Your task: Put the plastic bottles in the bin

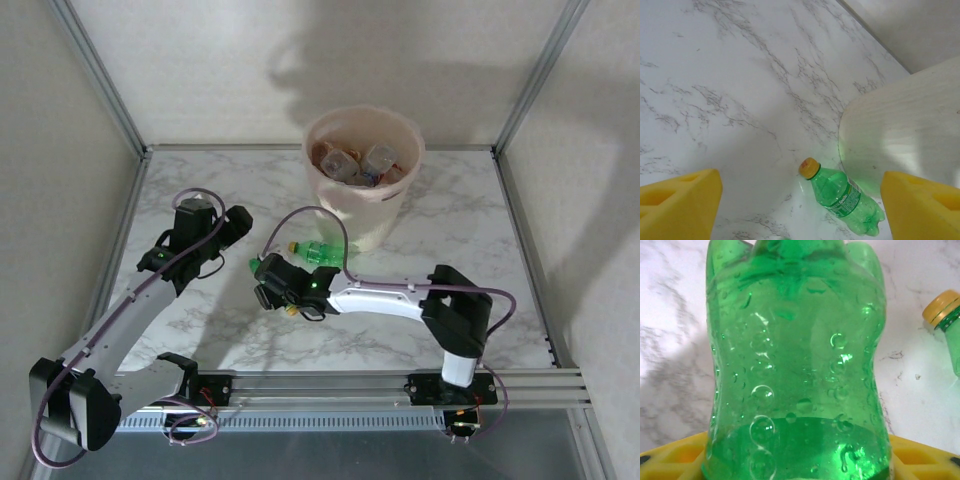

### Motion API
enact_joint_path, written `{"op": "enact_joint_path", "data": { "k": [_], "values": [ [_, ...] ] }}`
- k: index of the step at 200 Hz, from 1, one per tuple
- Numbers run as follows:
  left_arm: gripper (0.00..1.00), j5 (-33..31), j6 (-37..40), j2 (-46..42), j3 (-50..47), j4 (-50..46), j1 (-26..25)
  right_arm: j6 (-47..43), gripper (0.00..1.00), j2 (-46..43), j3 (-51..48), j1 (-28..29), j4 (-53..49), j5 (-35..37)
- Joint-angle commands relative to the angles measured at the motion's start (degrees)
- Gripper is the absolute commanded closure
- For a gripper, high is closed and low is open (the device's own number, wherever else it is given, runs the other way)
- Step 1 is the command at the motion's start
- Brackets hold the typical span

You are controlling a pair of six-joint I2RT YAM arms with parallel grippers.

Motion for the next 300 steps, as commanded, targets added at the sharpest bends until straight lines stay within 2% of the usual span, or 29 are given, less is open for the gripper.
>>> {"op": "enact_joint_path", "data": {
  "k": [1, 76, 115, 166, 202, 237, 270, 300],
  "values": [
    [0.18, -0.60, 1.11, -0.91, 0.96, -0.66, 0.48, 2.44, 0.48, -4.49, 1.65, 1.85, -2.97, 3.73],
    [0.17, -1.35, 1.92, -1.40, 1.13, -0.99, 0.69, 5.10, 0.48, -16.17, 4.93, 5.90, -8.15, 9.40],
    [0.17, -0.20, 1.39, -1.65, 0.20, -0.32, 0.75, 4.25, 0.47, -21.53, 8.09, 5.91, -9.61, 11.53],
    [0.16, 3.20, 0.13, -1.62, -1.76, 2.07, 0.66, 4.29, 0.48, -23.04, 18.03, 3.90, -15.65, 14.41],
    [0.15, 4.20, -0.45, -0.76, -2.28, 3.99, -1.39, 5.57, 0.50, -22.85, 25.23, -2.33, -20.06, 13.77],
    [0.15, 1.67, -0.45, 1.50, -2.74, 5.31, -7.33, 4.32, 0.49, -21.28, 31.77, -11.39, -22.00, 10.96],
    [0.15, 1.64, -1.58, 4.41, -3.63, 7.98, -11.82, 2.68, 0.48, -16.42, 39.02, -22.64, -23.84, 4.74],
    [0.16, 1.47, -1.62, 5.83, -3.76, 8.86, -13.32, 1.66, 0.48, -10.55, 44.42, -31.39, -24.88, -1.78]
  ]
}}
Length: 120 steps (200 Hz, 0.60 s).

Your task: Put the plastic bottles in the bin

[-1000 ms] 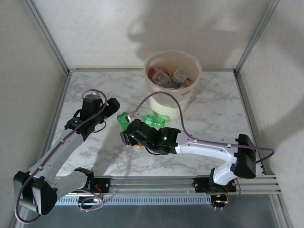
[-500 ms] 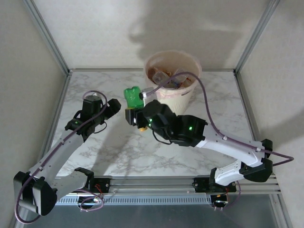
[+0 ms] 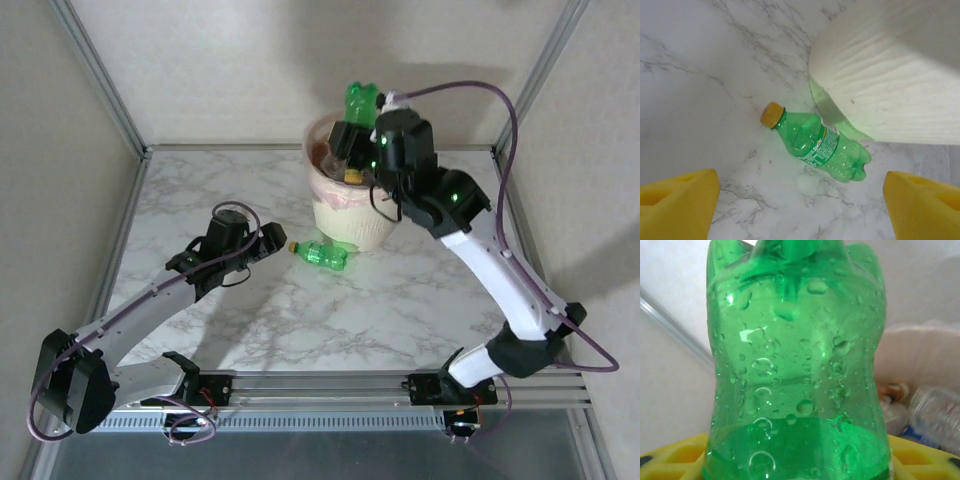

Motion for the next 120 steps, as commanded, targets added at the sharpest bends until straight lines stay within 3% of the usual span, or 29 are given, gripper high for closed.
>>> {"op": "enact_joint_path", "data": {
  "k": [1, 44, 85, 120],
  "values": [
    [0.16, -1.11, -0.63, 0.73, -0.43, 2.33, -0.86, -1.81, 0.48, 4.78, 3.64, -5.40, -2.32, -6.94],
    [0.15, -1.80, -0.38, 0.66, -0.01, 1.64, -0.86, -3.96, 0.47, 11.75, 7.40, -12.25, -3.64, -11.13],
    [0.16, -1.77, -2.32, 0.49, -1.45, 2.97, -0.87, -4.92, 0.44, 15.13, 8.96, -14.86, -4.30, -13.86],
    [0.16, -1.34, -3.68, 0.95, -1.64, 3.48, -0.86, -4.74, 0.26, 15.62, 9.06, -15.45, -5.01, -13.67]
  ]
}}
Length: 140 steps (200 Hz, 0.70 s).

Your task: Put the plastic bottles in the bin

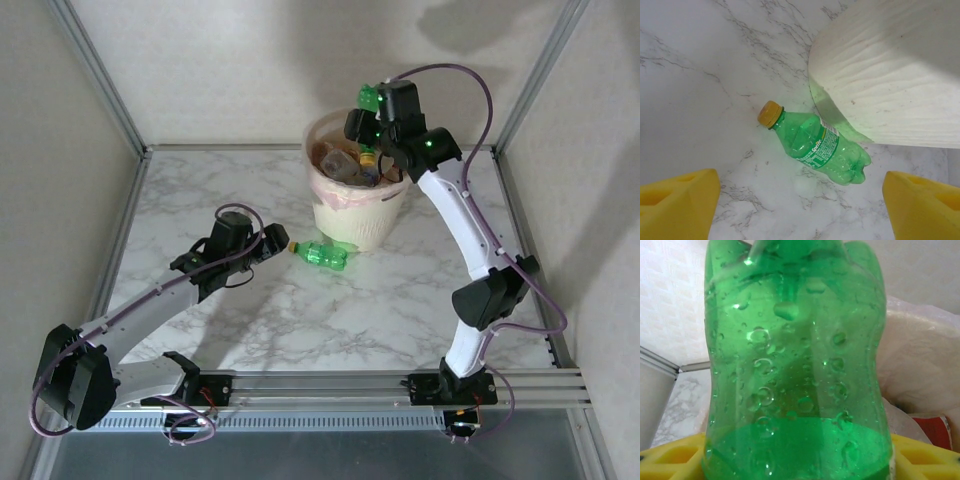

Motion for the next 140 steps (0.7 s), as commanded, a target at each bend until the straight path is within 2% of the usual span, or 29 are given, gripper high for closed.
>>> {"op": "enact_joint_path", "data": {
  "k": [1, 36, 67, 108, 140],
  "values": [
    [0.16, -0.44, -1.76, 0.31, -0.74, 1.69, -0.30, -0.59, 0.25, -0.55, 2.08, -0.34, -0.57, -1.10],
    [0.13, -1.01, -3.72, 0.08, -0.56, 1.55, -0.30, -0.90, 0.20, -1.67, 3.22, -0.49, -0.48, -1.15],
    [0.14, -2.08, -8.56, -0.13, -1.05, 2.02, -0.77, -0.42, 0.22, -3.19, 3.49, -0.52, -1.22, -1.90],
    [0.15, -3.45, -16.06, 0.59, -1.98, 3.00, -2.20, 0.86, 0.27, -11.67, -5.61, 0.22, 1.75, -2.46],
    [0.16, -3.69, -23.70, 1.79, -3.72, 5.95, -3.56, 0.99, 0.28, -20.71, -16.12, 3.64, 4.39, -1.94]
  ]
}}
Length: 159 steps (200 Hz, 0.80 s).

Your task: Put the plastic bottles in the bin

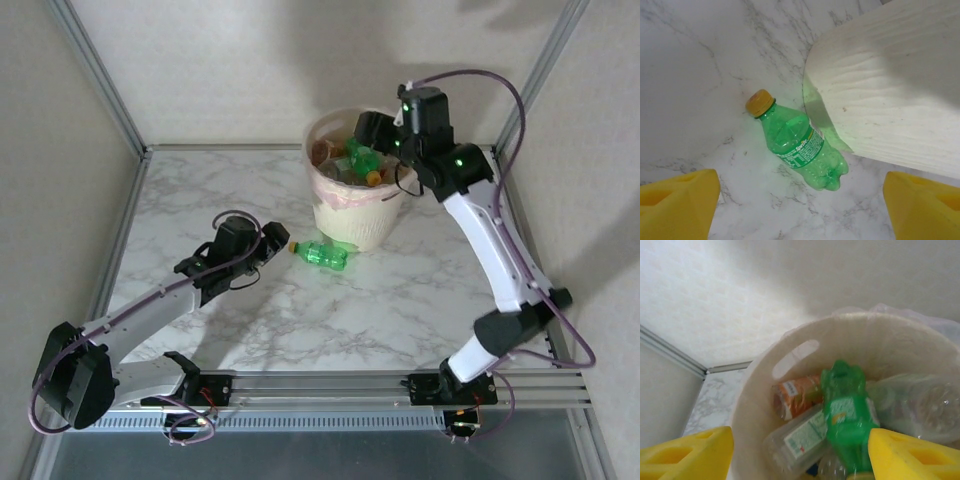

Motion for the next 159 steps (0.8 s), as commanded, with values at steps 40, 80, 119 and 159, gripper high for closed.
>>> {"op": "enact_joint_path", "data": {
  "k": [40, 80, 119, 159],
  "values": [
    [0.16, -4.09, -13.41, 6.57, 0.99, 4.08, -4.32, 0.37, 0.28, -15.92, -19.07, 9.88, 6.28, 1.03],
    [0.21, -4.03, -19.64, 14.81, 3.25, 7.36, -5.16, 2.42, 0.28, -22.61, -28.65, 16.97, 7.98, 4.37],
    [0.28, -5.97, -21.07, 22.47, 9.14, 7.68, -4.91, 5.08, 0.28, -27.53, -35.74, 18.07, 8.93, 5.00],
    [0.35, -6.97, -21.23, 29.37, 14.08, 4.51, -3.44, 7.52, 0.28, -31.90, -41.11, 18.65, 8.92, 5.43]
  ]
}}
